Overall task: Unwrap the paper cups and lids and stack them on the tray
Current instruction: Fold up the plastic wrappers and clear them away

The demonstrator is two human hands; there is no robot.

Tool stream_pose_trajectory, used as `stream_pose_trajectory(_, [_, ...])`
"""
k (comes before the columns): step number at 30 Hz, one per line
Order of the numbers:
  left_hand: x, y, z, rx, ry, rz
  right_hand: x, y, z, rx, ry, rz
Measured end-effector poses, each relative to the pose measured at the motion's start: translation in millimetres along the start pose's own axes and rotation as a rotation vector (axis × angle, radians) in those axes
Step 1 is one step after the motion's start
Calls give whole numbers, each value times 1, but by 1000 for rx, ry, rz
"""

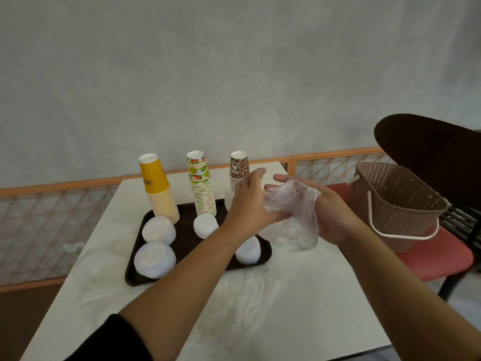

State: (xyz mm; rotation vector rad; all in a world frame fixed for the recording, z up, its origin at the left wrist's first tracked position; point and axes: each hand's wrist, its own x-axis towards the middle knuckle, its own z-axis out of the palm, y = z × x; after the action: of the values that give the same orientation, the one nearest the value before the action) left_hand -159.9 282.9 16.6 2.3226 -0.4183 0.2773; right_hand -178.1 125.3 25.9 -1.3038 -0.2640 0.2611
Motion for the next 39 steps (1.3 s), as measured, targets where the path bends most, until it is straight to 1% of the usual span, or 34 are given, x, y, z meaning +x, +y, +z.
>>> stream_pose_trajectory(2, [2,-3,-5,-94,-196,-72,-1,-4,-2,21,6,0])
stream_pose_trajectory(3, [2,-6,-6,-146,-248,-79,-2,-5,-4,48,24,-4])
stream_pose_trajectory(4, [1,-8,-7,-198,-254,-88,-4,-6,-9,53,58,-14])
stream_pose_trajectory(6, [-1,-13,-8,-259,-211,-122,-7,-6,-21,-70,178,-39])
stream_pose_trajectory(8, [2,-17,-10,-258,-113,-158,-9,-2,-32,-262,349,-65])
stream_pose_trajectory(9, [4,-19,-12,-232,-51,-183,-9,2,-35,-328,474,-111])
stream_pose_trajectory(10, [7,-21,-13,-192,0,-210,-10,6,-34,-375,606,-202])
stream_pose_trajectory(11, [9,-22,-14,-149,40,-229,-11,9,-31,-415,677,-321])
stream_pose_trajectory(12, [10,-22,-14,-113,63,-235,-11,13,-27,-479,670,-427])
stream_pose_trajectory(14, [11,-18,-11,-58,53,-222,-9,25,-16,-715,498,-526])
stream_pose_trajectory(16, [9,-8,-8,-23,4,-182,-5,38,-5,-947,304,-488])
stream_pose_trajectory(18, [7,1,-3,-56,-66,-135,-2,49,2,-1007,237,-364])
stream_pose_trajectory(19, [6,3,-1,-110,-90,-113,-2,53,4,-966,227,-300])
stream_pose_trajectory(21, [1,7,1,-265,-124,-85,-6,57,6,-775,213,-187])
stream_pose_trajectory(23, [-2,6,2,-395,-154,-74,-9,58,4,-588,218,-158])
stream_pose_trajectory(25, [-1,4,3,-466,-163,-81,-12,54,3,-433,261,-148])
stream_pose_trajectory(26, [1,3,4,-449,-102,-59,-14,52,4,-382,292,-136])
stream_pose_trajectory(27, [2,0,6,-360,42,-10,-14,51,4,-358,336,-123])
stream_pose_trajectory(29, [1,-3,11,-106,467,148,-14,49,3,-361,441,-108])
stream_pose_trajectory(30, [-5,1,14,-32,614,259,-14,48,3,-365,480,-107])
stream_pose_trajectory(31, [-12,6,20,-3,653,387,-14,47,1,-370,507,-107])
stream_pose_trajectory(32, [-18,11,26,17,594,510,-14,46,0,-380,522,-101])
stream_pose_trajectory(33, [-23,13,33,43,500,583,-14,45,-2,-385,523,-91])
stream_pose_trajectory(34, [-26,15,40,54,399,589,-16,45,-4,-387,517,-80])
stream_pose_trajectory(35, [-27,16,45,32,301,531,-18,43,-4,-387,513,-74])
stream_pose_trajectory(38, [-25,20,50,-189,14,209,-23,45,-8,-412,496,-60])
stream_pose_trajectory(39, [-24,21,51,-242,-63,143,-25,45,-8,-424,484,-55])
